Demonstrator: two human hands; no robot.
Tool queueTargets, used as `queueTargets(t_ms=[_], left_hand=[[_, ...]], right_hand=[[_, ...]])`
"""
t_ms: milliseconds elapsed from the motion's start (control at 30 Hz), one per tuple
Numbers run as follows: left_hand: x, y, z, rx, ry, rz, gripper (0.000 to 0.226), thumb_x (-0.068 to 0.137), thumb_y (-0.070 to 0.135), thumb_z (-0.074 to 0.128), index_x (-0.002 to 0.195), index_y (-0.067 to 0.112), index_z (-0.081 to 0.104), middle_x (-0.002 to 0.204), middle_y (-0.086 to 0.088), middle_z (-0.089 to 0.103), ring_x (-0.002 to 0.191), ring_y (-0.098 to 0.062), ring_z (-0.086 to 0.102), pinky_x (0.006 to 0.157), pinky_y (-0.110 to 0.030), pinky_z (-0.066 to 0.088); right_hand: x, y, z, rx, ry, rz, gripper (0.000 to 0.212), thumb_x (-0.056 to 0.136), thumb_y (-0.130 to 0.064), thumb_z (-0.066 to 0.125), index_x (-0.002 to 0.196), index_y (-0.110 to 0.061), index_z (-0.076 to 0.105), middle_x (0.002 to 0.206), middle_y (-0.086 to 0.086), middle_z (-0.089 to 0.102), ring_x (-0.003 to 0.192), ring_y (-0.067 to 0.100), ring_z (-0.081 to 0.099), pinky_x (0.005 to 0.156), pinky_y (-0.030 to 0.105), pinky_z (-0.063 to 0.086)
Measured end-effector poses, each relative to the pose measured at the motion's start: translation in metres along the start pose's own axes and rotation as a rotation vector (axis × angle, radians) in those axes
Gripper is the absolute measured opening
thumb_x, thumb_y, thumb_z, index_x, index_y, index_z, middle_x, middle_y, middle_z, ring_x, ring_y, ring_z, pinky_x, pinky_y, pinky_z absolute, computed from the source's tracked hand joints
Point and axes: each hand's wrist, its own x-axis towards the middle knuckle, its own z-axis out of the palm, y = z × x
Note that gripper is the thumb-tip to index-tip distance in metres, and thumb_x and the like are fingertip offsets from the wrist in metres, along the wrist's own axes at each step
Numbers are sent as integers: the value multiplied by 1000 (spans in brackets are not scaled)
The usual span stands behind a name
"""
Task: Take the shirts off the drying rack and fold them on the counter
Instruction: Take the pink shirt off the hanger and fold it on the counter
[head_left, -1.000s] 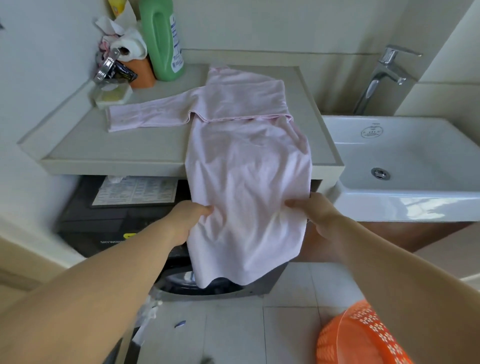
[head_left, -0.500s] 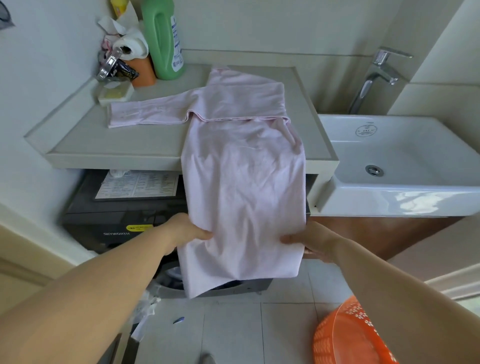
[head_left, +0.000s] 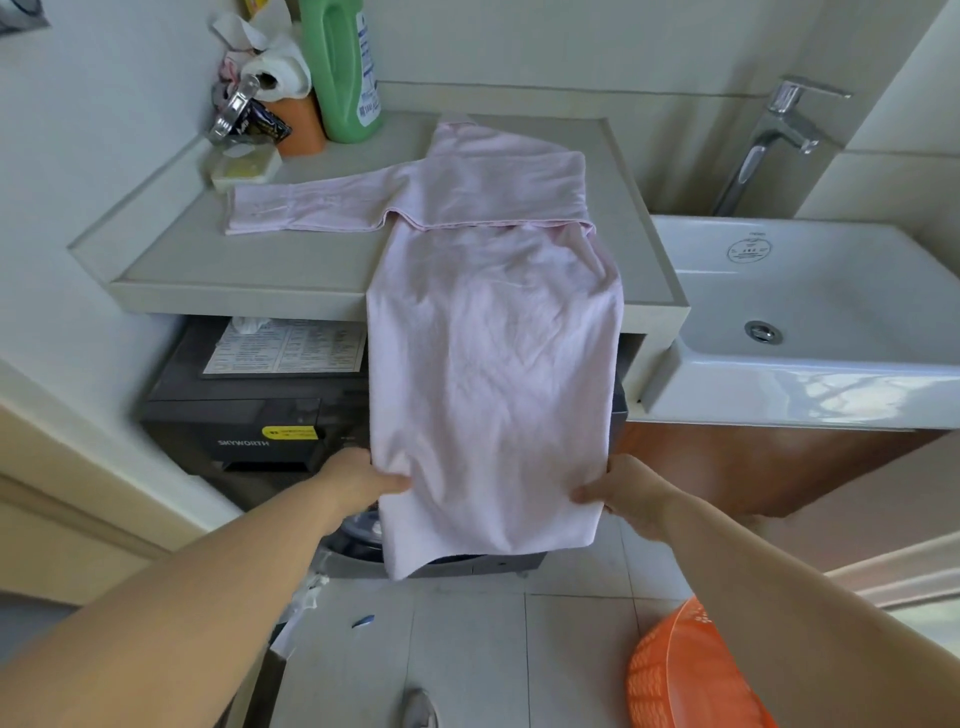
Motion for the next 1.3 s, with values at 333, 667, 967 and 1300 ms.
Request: queueTargets(t_ms=[333, 667, 967, 1300], left_hand=[[-4, -6, -11, 704, 190, -57, 19, 90, 6, 45, 77, 4, 58, 84, -11, 61, 81, -26, 58, 70, -31, 47], [8, 123, -31, 578, 436, 579, 41, 95, 22, 50, 134, 12, 45, 138, -9, 43, 123, -26, 45, 100, -33, 39], [99, 209, -53, 906, 318, 604, 68, 95, 59, 27, 152, 32, 2, 160, -1, -13, 147, -28, -8, 119, -44, 3], [145, 241, -95, 1125, 289, 591, 71, 84, 76, 25, 137, 30, 40, 139, -7, 42, 127, -31, 41, 102, -46, 28]], right_hand=[[7, 6, 0, -365, 131, 110, 39, 75, -9, 74, 111, -3, 61, 95, 6, 63, 93, 26, 59, 81, 34, 51], [-6, -147, -18, -360, 575, -607, 37, 83, -2, 50, 116, -16, 58, 120, 2, 57, 104, 21, 54, 83, 24, 39], [73, -237, -12, -899, 572, -586, 75, 94, -53, 43, 153, -28, 5, 161, 1, -7, 148, 25, -10, 118, 42, 1], [116, -271, -26, -1091, 334, -107, 92, 77, -82, 34, 152, -33, 11, 160, 4, 9, 146, 31, 9, 115, 50, 10]])
